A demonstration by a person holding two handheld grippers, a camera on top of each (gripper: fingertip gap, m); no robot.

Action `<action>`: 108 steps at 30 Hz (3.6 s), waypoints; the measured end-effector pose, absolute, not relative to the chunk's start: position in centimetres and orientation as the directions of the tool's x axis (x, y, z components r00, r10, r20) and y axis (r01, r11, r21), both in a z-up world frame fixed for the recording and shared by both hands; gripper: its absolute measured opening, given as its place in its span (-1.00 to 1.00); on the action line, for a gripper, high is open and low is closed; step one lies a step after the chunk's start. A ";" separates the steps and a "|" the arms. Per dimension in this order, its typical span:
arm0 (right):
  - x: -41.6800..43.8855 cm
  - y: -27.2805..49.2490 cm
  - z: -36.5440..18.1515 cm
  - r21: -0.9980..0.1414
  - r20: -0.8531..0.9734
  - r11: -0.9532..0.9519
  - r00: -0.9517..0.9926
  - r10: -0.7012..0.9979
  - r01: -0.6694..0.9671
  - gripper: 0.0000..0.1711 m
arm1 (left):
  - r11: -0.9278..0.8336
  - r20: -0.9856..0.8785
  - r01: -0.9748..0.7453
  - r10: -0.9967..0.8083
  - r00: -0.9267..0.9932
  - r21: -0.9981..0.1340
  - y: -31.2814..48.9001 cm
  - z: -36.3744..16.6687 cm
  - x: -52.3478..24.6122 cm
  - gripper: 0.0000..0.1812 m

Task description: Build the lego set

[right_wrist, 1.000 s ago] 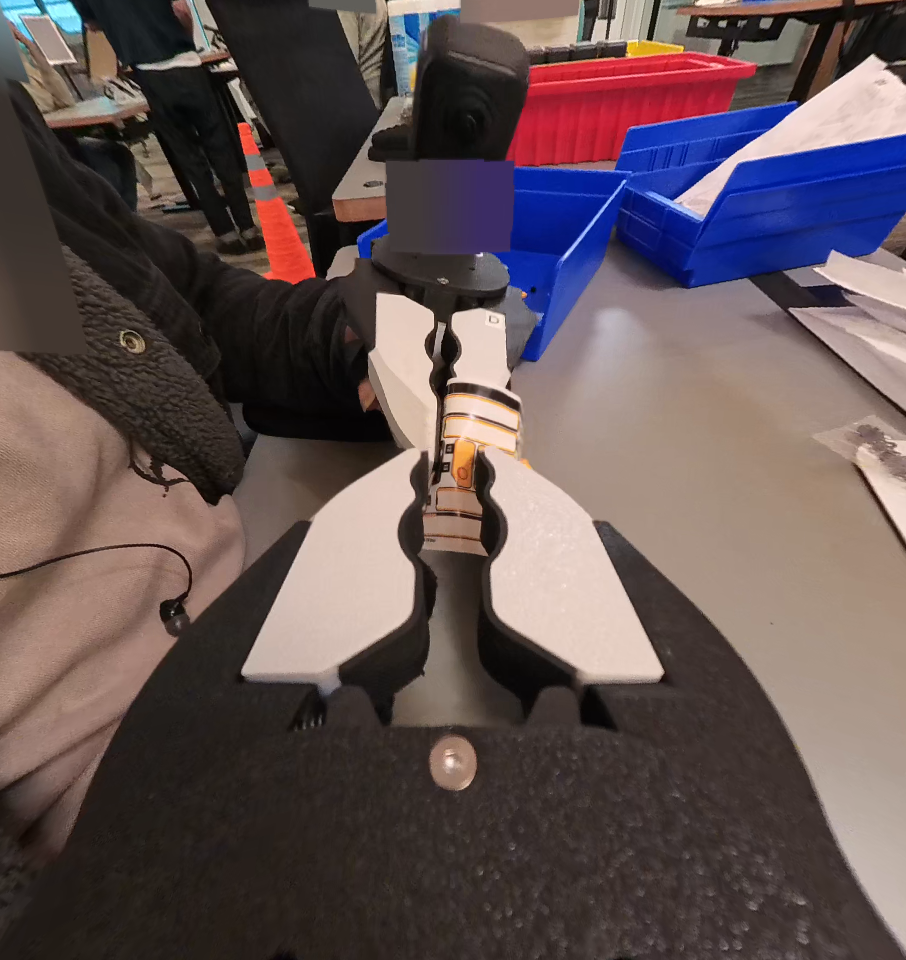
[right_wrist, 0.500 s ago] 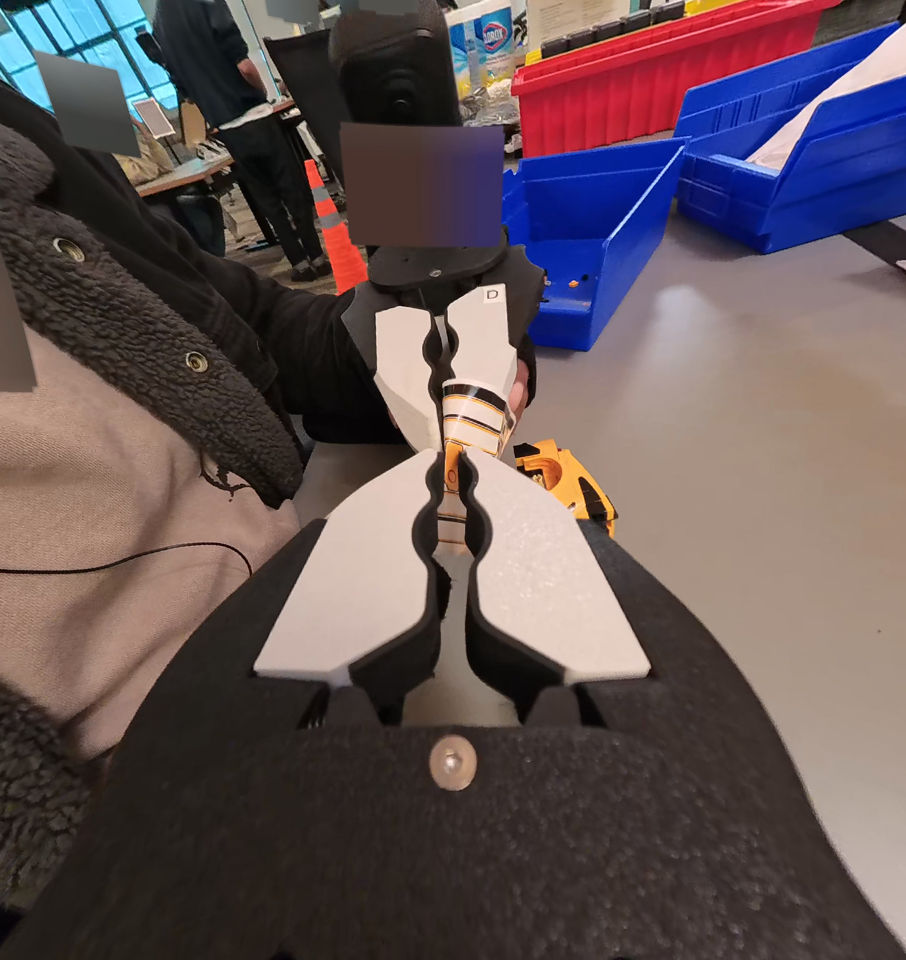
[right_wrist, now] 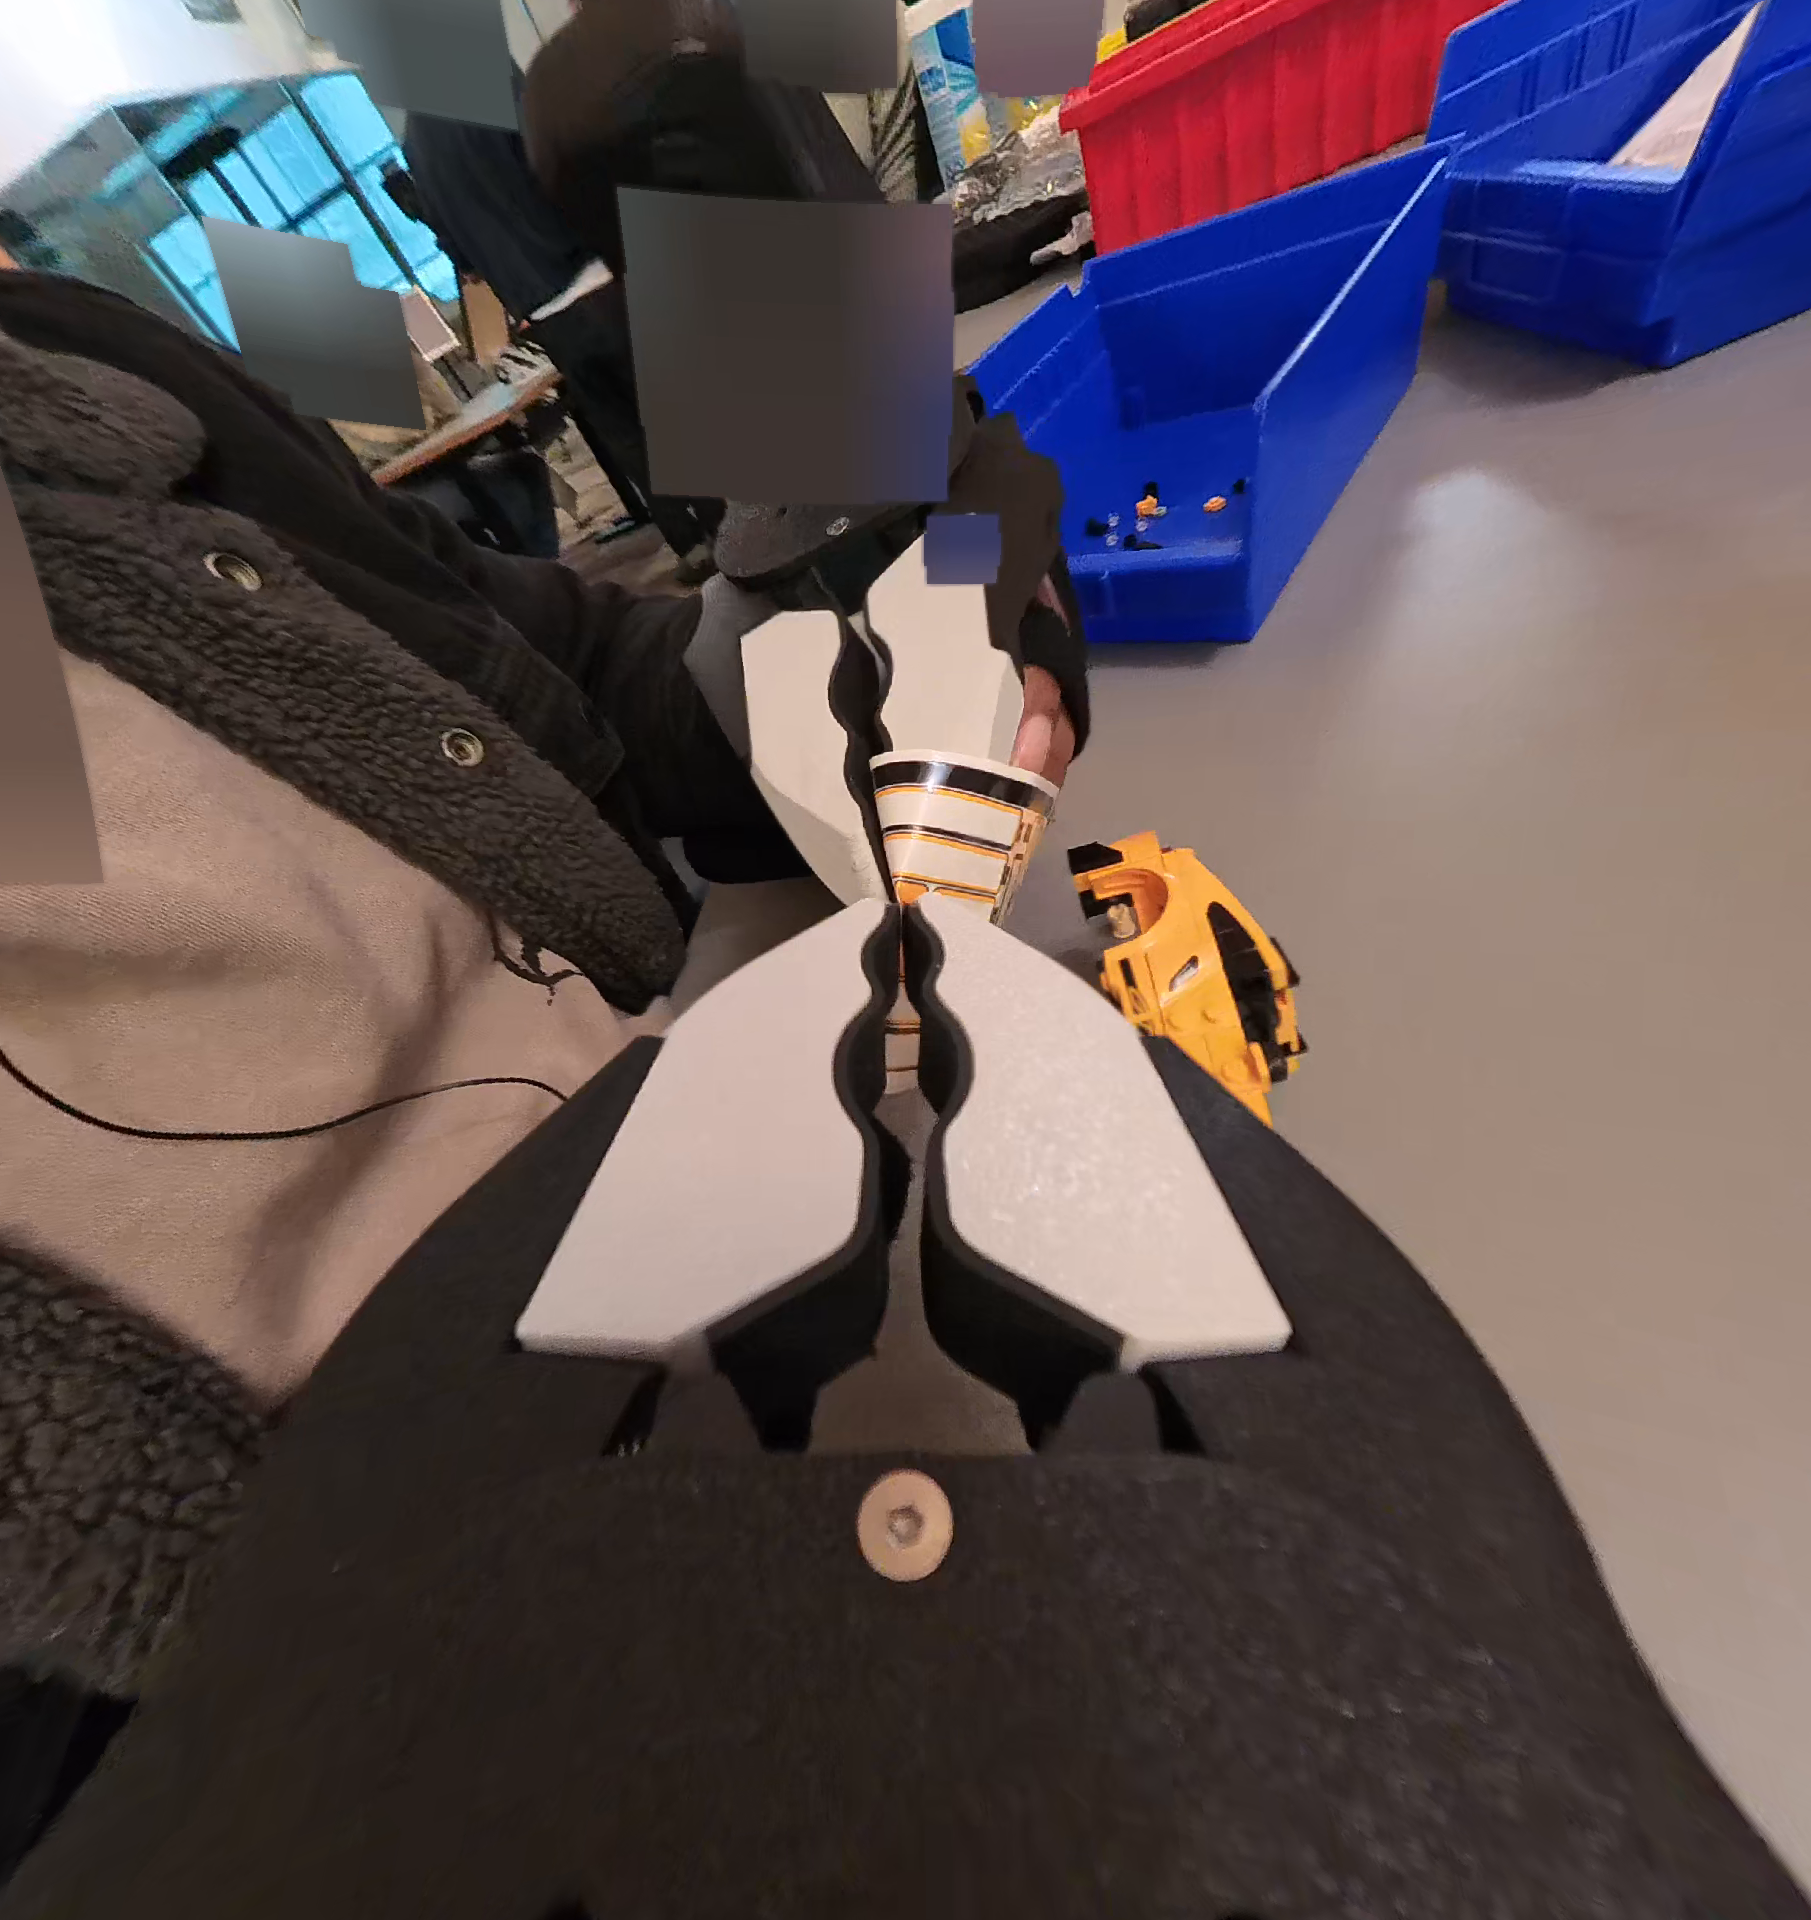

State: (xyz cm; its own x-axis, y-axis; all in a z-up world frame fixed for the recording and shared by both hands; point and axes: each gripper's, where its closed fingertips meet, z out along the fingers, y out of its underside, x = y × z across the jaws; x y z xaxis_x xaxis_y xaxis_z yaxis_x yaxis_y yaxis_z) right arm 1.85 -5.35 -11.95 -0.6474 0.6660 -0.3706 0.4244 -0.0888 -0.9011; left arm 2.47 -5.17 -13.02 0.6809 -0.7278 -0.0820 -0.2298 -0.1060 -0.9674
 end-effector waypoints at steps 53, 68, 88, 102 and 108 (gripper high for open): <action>2.3 -6.0 -12.7 -0.935 -0.037 0.215 -0.682 0.731 0.281 -1.00 | 0.003 -0.362 -0.492 -0.680 0.637 -0.871 -5.7 -13.9 2.8 -1.00; 4.5 -6.8 -13.0 -0.936 -0.285 0.026 -0.802 0.524 0.350 -1.00 | 0.115 -0.476 -0.569 -0.693 0.541 -0.814 -6.7 -13.9 4.5 -1.00; 2.5 -6.7 -11.6 -0.964 -0.040 0.160 -0.711 0.702 0.212 -0.73 | 0.013 -0.195 -0.278 -0.742 0.641 -0.961 -6.5 -11.9 3.3 -1.00; 1.6 -4.7 -12.6 -0.937 -0.013 0.209 -0.627 0.779 0.279 -1.00 | -0.133 -0.085 -0.249 -0.706 0.703 -0.959 -5.6 -13.2 1.9 -1.00; 1.2 -3.7 -13.7 -0.839 0.218 0.445 -0.557 0.801 0.312 -1.00 | -0.119 -0.214 -0.346 -0.590 0.779 -0.931 -4.6 -11.2 -0.3 -0.55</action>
State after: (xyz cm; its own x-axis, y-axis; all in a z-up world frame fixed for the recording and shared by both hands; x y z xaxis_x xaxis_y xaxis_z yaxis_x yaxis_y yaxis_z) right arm 1.24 -3.70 -13.74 -0.5573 0.8011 0.2183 0.3116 0.4455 -0.8393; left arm -0.33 -4.63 -11.25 0.7788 -0.5896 -0.2141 -0.3462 -0.1193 -0.9305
